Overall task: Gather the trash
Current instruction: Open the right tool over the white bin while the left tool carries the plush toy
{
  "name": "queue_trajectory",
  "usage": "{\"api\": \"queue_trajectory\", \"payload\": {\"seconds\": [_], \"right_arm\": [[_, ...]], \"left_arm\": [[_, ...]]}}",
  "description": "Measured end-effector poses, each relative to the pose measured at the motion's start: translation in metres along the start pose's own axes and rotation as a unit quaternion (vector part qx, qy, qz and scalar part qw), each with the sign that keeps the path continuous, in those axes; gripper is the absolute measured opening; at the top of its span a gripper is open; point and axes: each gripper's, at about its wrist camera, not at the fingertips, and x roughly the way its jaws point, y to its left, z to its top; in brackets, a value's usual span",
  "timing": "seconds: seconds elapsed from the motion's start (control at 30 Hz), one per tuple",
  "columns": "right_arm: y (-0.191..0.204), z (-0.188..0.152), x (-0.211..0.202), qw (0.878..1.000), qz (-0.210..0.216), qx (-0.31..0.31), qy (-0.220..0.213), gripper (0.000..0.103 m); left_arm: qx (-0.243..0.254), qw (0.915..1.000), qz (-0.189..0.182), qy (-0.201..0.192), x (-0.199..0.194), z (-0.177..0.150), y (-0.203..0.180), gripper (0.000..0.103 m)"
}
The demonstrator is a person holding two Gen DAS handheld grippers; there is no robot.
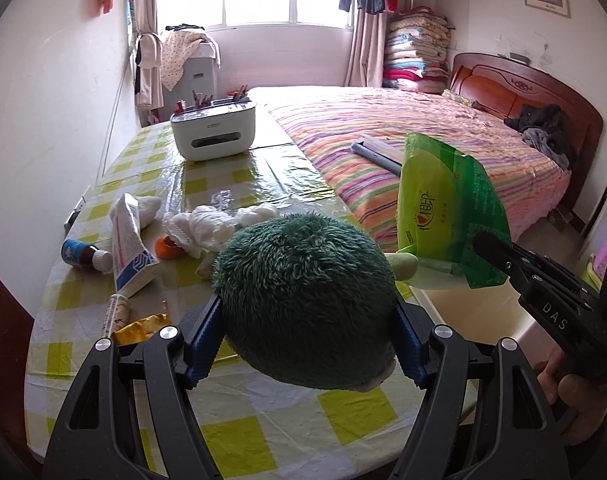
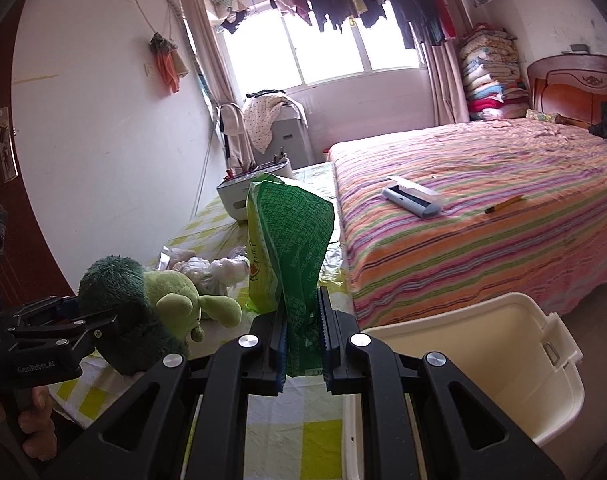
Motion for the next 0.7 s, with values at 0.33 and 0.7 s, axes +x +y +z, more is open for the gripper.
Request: {"api": "queue_trajectory", "payload": {"seconds": [0.33,0.7], "right_arm": [[-0.031,-0.006,-0.012,0.998,-0.062,0.031,0.0,0.013],[-0.065,-0.021,-0.028,0.989,-0.132,0.066,0.009,0.013]], "left_arm": [[0.021,0.9993,-0.028,0.009,0.006,0.001,-0.032,0.071],[0.049,0.9971,-0.055,0.02,0.017,0.003,-0.068,0.071]]}}
